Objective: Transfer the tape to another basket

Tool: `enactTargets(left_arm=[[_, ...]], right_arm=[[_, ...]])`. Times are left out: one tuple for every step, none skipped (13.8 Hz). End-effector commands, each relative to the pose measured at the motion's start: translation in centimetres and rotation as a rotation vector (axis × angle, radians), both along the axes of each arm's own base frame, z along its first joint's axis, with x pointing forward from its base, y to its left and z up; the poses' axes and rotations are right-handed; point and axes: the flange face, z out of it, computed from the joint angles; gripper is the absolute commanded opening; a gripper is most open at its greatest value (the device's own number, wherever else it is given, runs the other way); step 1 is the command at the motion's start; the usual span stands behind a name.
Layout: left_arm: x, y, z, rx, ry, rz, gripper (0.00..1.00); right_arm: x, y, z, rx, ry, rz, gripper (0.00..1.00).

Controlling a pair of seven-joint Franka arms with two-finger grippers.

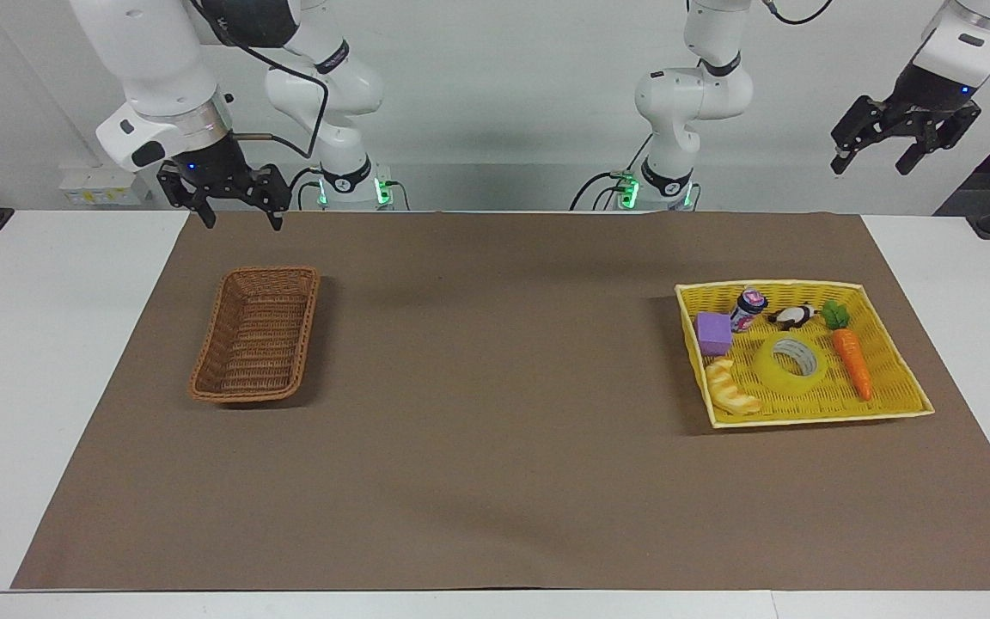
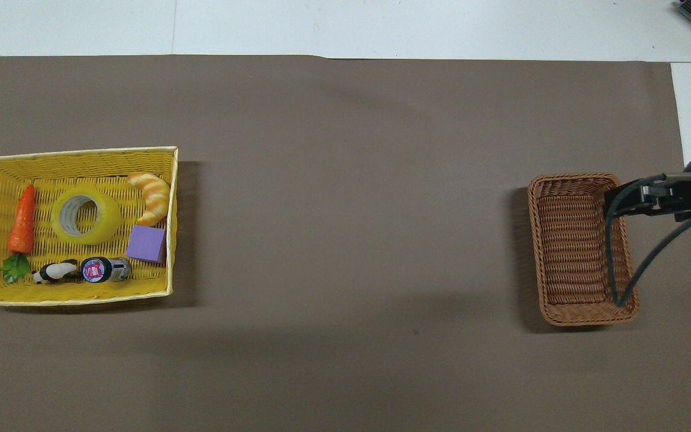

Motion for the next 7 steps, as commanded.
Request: enactTargets(left_arm=[[-0.58,-0.31,-0.03,0.021,-0.020,0.008,1.00],[-0.58,-0.40,-0.03,0.019,-0.020,0.006,1.00],[-0.49,-0.40,0.08,0.020,-0.026,0.006,1.00],[-0.52,-0.40,0.15,0.020,-0.023,0.004,1.00],[-0.53,-0.40,0.22,0.020,-0.025,0.001,1.00],[-0.31,-0.37,0.19,0.023,-0.029,0.006,1.00],[-0.31,-0.29,0.19,0.023,-0.029,0.008,1.00]], right_arm=[[-0.63,-0.92,1.77,0.003,0.037,0.016,1.00],[-0.59,-0.91,2.26,0.004,0.030,0.016,1.00],[-0.59,-0.93,2.34,0.003,0.028,0.014,1.00],[-0.60,-0.88,2.34,0.007,0.028,0.016,1.00],[-0.56,-0.76,2.36,0.010,0.025,0.016,1.00],[-0.51,-0.72,2.33,0.013,0.022,0.015,1.00],[-0.42,-0.58,2.32,0.018,0.016,0.016,1.00]])
